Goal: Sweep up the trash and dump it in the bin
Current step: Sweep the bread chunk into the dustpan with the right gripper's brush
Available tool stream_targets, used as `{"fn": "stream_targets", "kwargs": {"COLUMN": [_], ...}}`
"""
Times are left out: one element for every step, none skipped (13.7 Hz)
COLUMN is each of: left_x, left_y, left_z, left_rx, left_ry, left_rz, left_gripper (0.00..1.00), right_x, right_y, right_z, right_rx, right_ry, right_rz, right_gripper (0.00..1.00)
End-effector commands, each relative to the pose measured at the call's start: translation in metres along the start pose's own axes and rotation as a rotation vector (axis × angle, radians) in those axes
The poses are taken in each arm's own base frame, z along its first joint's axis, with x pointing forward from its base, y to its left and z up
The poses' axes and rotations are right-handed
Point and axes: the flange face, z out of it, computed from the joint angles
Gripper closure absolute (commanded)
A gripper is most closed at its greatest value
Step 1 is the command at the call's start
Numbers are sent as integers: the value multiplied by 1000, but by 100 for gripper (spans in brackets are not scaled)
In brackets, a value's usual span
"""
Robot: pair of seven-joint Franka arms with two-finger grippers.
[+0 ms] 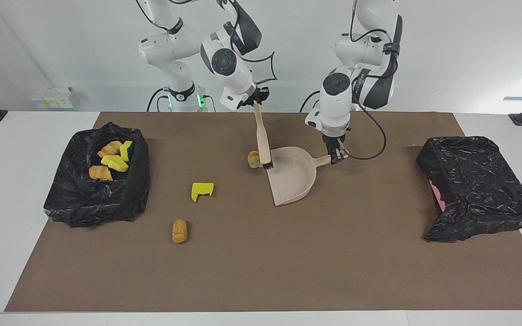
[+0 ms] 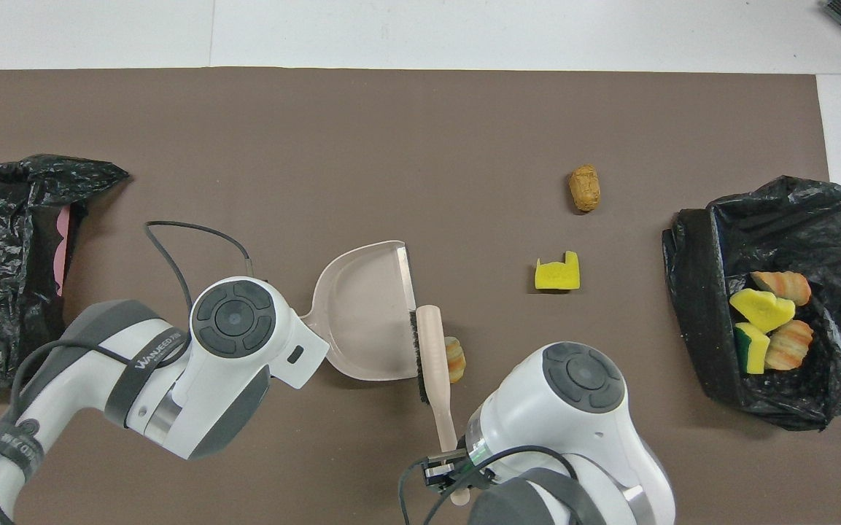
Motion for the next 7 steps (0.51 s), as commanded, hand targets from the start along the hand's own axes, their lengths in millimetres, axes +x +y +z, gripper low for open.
{"fn": "stream_targets", "kwargs": {"left_x": [-6, -6, -4, -3, -3, -2, 0], "left_y": [10, 11, 13, 14, 15, 17, 20], "left_z": [0, 0, -1, -1, -2, -4, -5], "left_rx": [4, 3, 2, 0, -3, -3, -8], "left_ry": [8, 6, 4, 0, -6, -8, -14], "left_rz": [55, 64, 70, 75, 79, 82, 88], "left_gripper": [100, 100, 100, 100, 100, 100, 100], "right_x": [-7, -13, -20, -29, -35, -35, -32], "right_y": [2, 6, 12, 20, 26, 30, 35], "right_z": [-18, -16, -9, -2, 4, 15, 28], "right_rx": [-9, -28, -38, -46, -53, -84, -124], "right_ry": [-25, -13, -10, -3, 17, 18, 26], "right_rz": [114, 205, 275, 325, 356, 381, 400], "right_gripper": [100, 100, 100, 100, 100, 100, 100]}}
